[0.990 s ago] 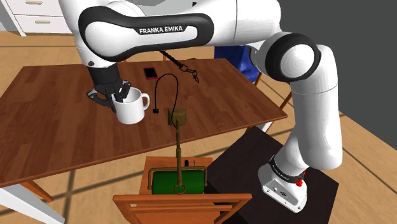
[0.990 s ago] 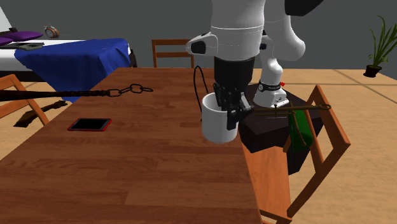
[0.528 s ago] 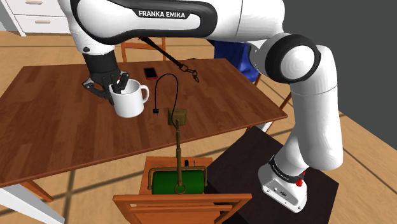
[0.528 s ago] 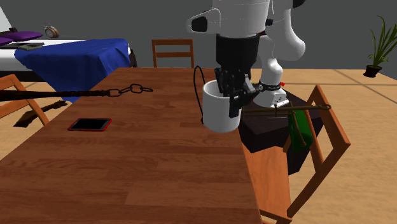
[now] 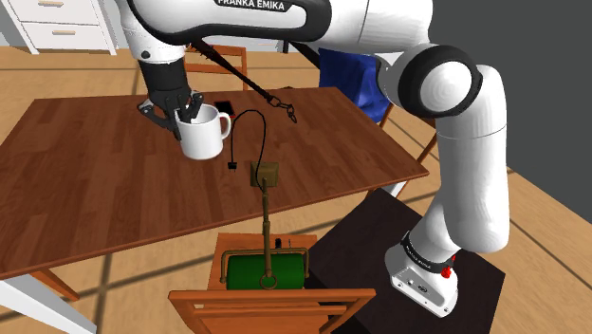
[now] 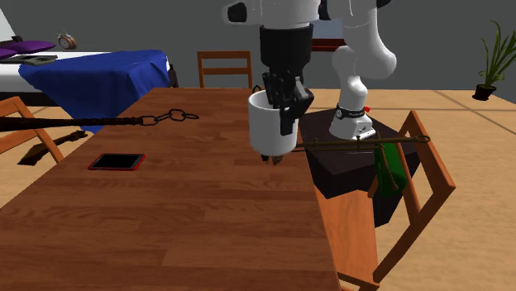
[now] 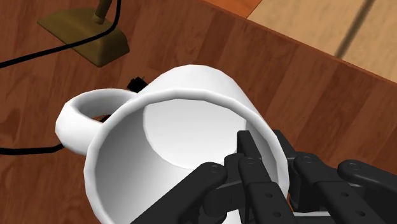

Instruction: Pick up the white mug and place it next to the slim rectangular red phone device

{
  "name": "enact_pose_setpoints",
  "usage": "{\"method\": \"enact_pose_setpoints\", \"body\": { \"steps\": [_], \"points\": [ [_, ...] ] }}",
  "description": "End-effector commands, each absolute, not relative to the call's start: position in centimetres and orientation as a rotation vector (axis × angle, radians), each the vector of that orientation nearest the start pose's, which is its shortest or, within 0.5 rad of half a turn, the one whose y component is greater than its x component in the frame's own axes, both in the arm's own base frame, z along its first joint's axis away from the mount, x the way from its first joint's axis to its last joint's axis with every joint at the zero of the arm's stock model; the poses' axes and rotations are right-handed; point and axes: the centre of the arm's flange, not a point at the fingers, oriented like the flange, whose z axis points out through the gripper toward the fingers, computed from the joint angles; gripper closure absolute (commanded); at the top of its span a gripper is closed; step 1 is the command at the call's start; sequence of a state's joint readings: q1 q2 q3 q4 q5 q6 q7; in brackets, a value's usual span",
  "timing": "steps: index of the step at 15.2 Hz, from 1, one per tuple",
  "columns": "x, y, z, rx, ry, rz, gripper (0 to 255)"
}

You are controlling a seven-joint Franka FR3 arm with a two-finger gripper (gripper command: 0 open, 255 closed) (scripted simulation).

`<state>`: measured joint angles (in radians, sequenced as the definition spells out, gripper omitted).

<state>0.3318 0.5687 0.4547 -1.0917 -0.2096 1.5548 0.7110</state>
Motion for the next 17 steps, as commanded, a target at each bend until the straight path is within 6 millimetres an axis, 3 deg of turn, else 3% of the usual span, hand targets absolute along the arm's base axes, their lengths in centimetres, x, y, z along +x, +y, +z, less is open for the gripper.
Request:
{"method": "enact_pose_setpoints", "body": {
  "steps": [1,17],
  "points": [
    [57.6,38.9,50.6,-3.155,-0.034,0.098,255],
    [65.6,19.7,46.7,-3.155,-0.034,0.098,255]
  ]
}}
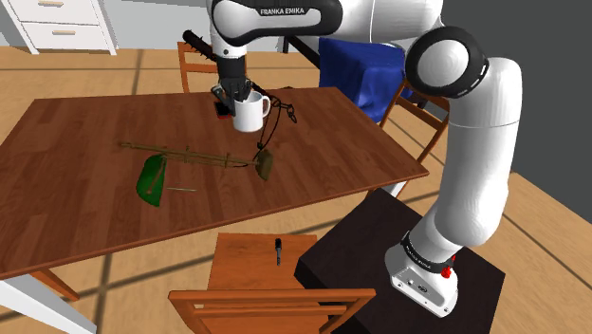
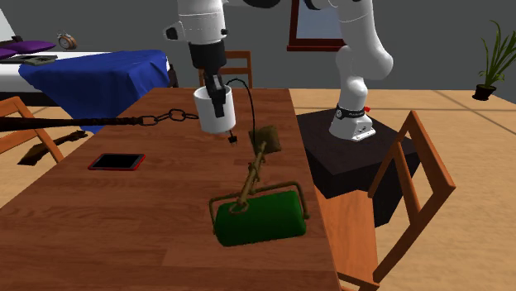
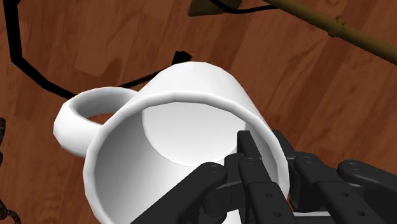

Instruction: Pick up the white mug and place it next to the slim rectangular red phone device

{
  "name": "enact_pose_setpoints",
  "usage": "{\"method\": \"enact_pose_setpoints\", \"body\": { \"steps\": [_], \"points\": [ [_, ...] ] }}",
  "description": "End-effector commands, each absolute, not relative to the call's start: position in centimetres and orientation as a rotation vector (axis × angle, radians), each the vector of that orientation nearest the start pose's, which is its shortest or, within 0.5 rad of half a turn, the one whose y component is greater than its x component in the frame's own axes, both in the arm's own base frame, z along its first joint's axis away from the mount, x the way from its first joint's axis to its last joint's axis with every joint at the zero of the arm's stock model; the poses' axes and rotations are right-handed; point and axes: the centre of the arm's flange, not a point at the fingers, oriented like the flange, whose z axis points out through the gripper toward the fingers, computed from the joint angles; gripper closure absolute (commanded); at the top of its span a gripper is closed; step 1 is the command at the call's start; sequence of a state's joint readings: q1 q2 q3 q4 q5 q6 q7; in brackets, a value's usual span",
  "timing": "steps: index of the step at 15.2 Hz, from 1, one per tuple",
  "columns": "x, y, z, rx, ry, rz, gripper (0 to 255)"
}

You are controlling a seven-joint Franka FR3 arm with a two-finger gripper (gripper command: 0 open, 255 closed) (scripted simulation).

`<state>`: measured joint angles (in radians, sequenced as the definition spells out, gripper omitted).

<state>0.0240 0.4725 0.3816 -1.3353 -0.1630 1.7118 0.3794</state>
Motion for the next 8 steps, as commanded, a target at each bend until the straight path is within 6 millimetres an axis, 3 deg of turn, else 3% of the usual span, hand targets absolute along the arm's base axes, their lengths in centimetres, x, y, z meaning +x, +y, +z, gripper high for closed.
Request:
{"method": "enact_pose_setpoints", "body": {
  "steps": [1,8],
  "points": [
    [66.1,18.5,46.4,-3.155,-0.034,0.098,255],
    [69.6,10.2,44.7,-3.155,-0.034,0.098,255]
  ]
}}
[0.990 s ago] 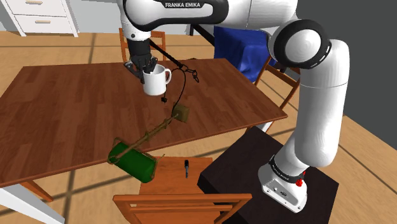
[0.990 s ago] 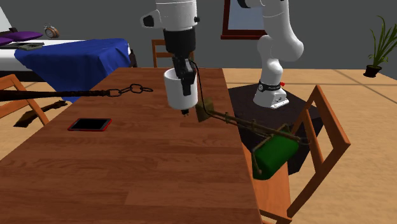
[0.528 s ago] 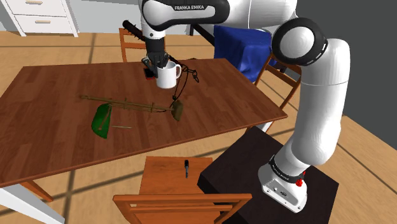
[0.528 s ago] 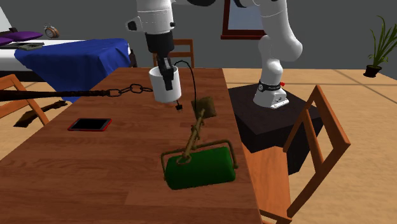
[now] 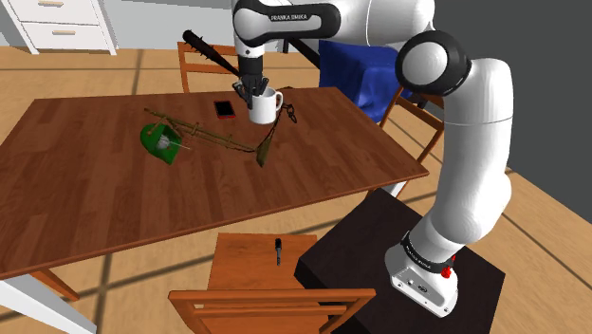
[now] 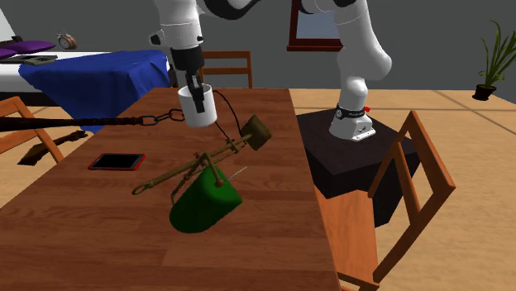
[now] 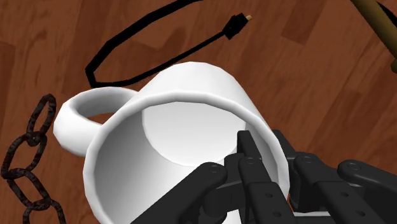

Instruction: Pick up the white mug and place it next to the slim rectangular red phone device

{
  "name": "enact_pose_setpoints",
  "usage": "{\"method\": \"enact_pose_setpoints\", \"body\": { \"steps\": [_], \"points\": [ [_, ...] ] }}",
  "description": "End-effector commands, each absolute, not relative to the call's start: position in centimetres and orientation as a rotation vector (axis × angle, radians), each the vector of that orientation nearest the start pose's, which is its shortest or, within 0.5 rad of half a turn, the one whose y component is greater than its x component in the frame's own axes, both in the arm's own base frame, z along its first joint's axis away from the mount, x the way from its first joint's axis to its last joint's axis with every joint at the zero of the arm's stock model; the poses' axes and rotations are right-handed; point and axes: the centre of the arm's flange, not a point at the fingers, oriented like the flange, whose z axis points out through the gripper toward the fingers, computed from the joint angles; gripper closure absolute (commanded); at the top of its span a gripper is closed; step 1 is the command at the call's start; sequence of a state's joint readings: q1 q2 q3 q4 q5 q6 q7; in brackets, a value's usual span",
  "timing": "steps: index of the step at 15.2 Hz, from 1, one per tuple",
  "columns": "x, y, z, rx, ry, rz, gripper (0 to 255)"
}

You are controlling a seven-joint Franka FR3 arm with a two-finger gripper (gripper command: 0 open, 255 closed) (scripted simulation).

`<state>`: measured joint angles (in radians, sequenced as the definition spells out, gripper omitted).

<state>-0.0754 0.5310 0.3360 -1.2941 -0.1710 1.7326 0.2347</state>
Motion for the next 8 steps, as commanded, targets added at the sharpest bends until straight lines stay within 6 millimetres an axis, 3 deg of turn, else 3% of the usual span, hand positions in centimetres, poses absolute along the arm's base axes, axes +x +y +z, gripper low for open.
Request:
{"method": "enact_pose_setpoints", "body": {
  "steps": [1,8],
  "points": [
    [70.1,9.0,44.4,-3.155,-0.034,0.098,255],
    [73.6,0.6,42.7,-3.155,-0.034,0.098,255]
  ]
}}
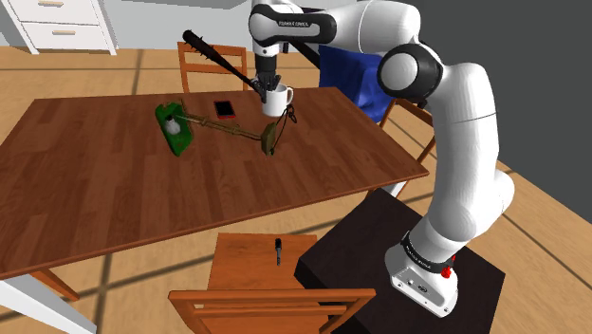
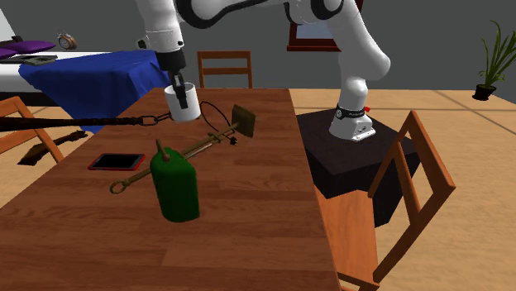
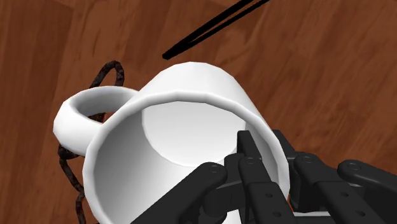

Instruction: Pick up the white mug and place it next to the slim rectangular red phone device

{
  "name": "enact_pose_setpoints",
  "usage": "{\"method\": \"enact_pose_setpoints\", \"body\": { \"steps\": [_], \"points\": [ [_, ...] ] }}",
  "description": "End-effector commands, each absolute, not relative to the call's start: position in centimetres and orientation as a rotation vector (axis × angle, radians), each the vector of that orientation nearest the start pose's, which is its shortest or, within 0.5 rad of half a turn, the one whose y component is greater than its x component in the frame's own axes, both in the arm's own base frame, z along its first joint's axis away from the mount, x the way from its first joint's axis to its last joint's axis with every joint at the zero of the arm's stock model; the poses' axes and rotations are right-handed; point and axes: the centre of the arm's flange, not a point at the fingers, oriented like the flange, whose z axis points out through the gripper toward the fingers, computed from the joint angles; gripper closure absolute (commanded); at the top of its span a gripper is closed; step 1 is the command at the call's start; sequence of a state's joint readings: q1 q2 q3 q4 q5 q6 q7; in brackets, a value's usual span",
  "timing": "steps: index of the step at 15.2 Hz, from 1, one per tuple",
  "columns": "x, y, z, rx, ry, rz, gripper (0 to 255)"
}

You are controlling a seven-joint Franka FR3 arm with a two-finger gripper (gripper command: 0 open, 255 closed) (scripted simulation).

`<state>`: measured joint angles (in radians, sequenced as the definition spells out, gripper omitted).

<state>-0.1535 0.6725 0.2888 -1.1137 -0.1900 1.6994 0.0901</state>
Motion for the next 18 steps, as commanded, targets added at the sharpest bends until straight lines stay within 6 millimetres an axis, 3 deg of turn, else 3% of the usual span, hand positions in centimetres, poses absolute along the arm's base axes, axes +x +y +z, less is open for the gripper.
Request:
{"method": "enact_pose_setpoints", "body": {
  "steps": [1,14,18],
  "points": [
    [74.1,-0.5,42.5,-3.155,-0.034,0.098,255],
    [74.1,-0.5,35.8,-3.155,-0.034,0.098,255],
    [74.1,-0.5,35.7,-3.155,-0.034,0.098,255]
  ]
}}
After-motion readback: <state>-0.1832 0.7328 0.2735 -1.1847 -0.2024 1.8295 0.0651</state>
